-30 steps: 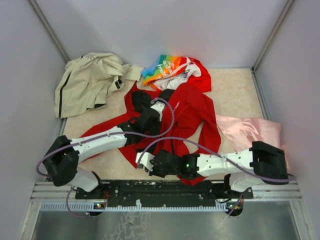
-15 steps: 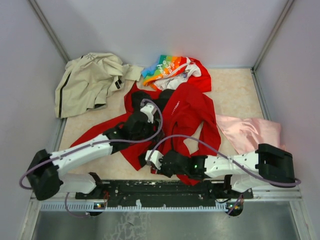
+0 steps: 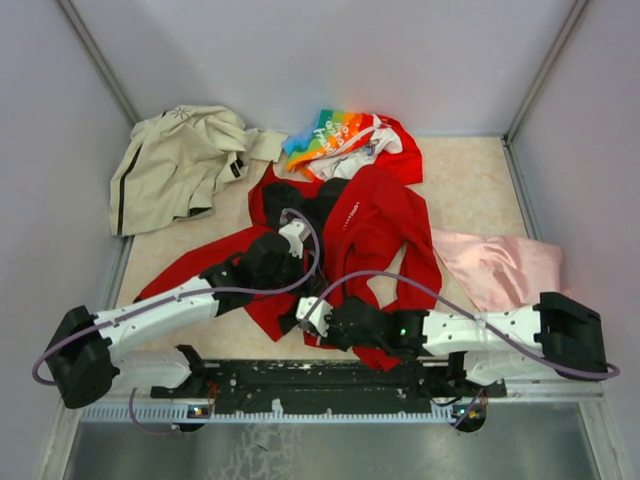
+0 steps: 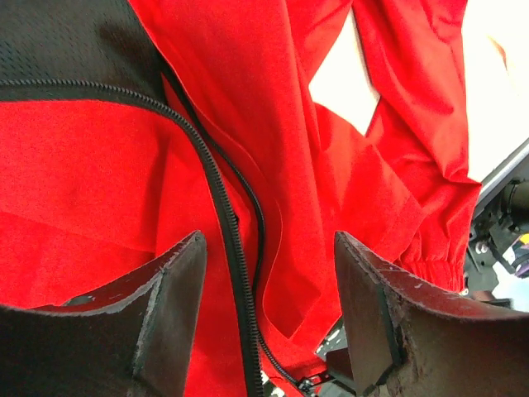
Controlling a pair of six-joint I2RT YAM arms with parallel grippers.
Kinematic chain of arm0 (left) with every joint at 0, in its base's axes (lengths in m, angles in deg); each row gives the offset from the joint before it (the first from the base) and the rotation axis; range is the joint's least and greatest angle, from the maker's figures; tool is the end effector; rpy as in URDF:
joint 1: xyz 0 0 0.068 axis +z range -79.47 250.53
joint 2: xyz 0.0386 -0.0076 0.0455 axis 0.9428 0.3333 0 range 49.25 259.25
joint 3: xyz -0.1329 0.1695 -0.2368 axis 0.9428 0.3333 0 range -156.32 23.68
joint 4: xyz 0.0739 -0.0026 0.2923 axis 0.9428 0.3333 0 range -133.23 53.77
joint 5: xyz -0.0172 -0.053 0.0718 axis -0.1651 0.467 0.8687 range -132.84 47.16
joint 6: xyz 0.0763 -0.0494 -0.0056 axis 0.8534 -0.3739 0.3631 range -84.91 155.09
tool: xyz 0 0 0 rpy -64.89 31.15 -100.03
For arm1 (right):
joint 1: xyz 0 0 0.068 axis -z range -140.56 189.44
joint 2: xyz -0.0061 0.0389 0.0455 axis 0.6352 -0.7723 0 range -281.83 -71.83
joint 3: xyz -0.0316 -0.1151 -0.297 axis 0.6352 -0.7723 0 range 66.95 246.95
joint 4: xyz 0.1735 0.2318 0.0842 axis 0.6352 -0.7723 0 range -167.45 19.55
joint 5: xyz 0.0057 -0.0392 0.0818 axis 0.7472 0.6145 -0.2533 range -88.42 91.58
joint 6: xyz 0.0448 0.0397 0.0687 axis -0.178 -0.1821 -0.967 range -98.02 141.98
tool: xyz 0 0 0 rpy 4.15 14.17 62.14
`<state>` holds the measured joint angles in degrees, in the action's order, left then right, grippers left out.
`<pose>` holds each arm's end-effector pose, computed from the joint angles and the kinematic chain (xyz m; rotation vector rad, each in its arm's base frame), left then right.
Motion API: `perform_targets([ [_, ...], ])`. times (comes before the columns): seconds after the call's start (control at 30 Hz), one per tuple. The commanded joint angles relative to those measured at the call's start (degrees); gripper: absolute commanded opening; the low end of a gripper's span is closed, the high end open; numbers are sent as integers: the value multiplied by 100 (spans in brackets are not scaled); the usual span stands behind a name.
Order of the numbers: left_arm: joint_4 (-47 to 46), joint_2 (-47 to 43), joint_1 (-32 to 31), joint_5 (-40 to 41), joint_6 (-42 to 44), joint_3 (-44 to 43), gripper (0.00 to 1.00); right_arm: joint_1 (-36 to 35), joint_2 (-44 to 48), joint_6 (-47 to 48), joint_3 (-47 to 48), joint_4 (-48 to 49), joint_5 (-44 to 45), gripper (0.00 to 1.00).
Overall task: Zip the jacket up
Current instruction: Adjust the jacket at the center of the board.
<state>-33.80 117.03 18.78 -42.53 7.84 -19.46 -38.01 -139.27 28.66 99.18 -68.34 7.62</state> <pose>0.1965 -0.2485 0.2504 0.4793 2.2223 -0.7627 0.0735 0.2905 0.2008 -1.4310 1.6801 0.5972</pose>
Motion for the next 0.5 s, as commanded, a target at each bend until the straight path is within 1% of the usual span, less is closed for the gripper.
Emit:
perform_targets([
  [0.0, -4, 182, -19, -397, -184, 146, 69, -30, 453, 276, 154, -233, 324, 0],
  [0.13, -274, 356, -14, -731, -427, 348, 68, -81, 713, 375, 220, -572, 482, 0],
  [0.27, -768, 562, -36, -1185, -742, 648, 67, -85, 871, 385, 197, -868, 726, 0],
  [0.37, -888, 711, -52, -1267, -849, 765, 67, -86, 1025, 378, 164, -997, 850, 0],
  [0.47, -738, 578, -49, -1087, -837, 748, 67, -86, 1164, 386, 158, -1117, 841, 0],
])
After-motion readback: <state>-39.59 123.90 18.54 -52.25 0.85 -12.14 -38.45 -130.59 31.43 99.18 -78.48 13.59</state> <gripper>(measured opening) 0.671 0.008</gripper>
